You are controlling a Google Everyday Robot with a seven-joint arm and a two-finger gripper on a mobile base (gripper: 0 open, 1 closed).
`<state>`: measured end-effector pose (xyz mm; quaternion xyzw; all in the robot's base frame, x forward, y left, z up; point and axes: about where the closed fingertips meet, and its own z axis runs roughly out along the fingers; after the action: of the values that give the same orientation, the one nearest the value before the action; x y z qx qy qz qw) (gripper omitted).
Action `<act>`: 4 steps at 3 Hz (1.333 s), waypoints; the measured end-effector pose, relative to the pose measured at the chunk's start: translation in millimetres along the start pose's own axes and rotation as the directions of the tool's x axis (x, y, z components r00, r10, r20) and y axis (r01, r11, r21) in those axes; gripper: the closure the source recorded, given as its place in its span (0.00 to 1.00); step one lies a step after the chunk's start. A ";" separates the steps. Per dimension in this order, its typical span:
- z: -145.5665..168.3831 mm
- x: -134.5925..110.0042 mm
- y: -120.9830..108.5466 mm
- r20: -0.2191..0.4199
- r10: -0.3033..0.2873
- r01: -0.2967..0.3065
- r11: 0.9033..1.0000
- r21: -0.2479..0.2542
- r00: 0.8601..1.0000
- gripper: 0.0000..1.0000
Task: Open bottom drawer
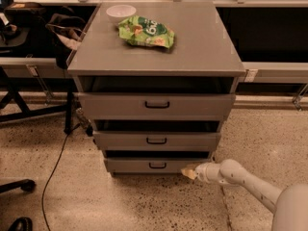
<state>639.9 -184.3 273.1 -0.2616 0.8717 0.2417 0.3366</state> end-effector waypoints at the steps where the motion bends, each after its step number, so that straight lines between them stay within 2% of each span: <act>1: 0.0 0.0 0.0 0.000 0.000 0.000 1.000 0.000 1.000 0.85; 2: 6.3 0.0 -1.7 0.020 0.007 -0.008 1.000 0.016 1.000 1.00; 3: 21.8 -5.6 -13.1 0.093 0.020 -0.026 0.998 0.065 0.995 1.00; 4: 37.2 -20.4 -27.8 0.169 0.015 -0.036 0.992 0.122 0.986 1.00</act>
Offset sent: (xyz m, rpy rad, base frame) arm 0.0108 0.0007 -0.0089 0.0102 -0.0420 -0.0590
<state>687.2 -176.8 256.3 -0.2077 0.8570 0.2123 0.4212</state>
